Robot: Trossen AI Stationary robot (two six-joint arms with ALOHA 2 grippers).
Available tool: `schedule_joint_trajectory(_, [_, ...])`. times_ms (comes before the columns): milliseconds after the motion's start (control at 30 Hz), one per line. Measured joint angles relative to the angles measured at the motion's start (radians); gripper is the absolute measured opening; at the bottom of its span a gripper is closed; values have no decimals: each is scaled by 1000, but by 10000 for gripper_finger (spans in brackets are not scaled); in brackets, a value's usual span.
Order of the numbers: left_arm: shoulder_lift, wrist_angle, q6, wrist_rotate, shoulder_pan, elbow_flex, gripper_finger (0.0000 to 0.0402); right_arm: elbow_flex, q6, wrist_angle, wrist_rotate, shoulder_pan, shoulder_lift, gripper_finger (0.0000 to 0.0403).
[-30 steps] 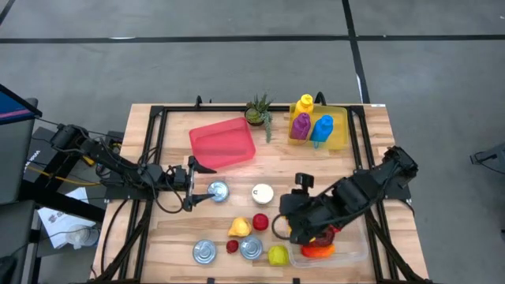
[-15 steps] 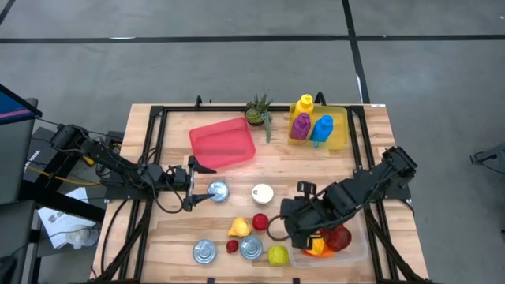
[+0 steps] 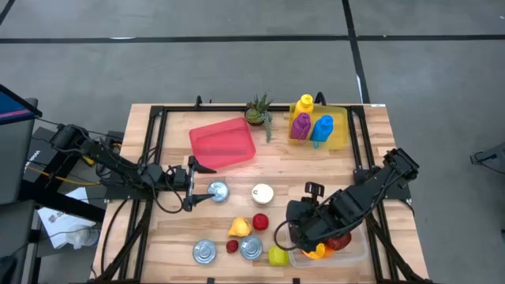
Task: Pick & Place Food Item
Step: Put the yellow mango into the transparent bin
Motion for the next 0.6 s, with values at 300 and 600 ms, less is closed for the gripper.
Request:
schedule_joint_trajectory(300, [0,-5,0,0,0,0,376,-123,-34,120,-31,-10,1,138])
schedule_joint_trajectory(600, [0,-6,0,0,0,0,376,-219,-67,253,-41,-42,2,187])
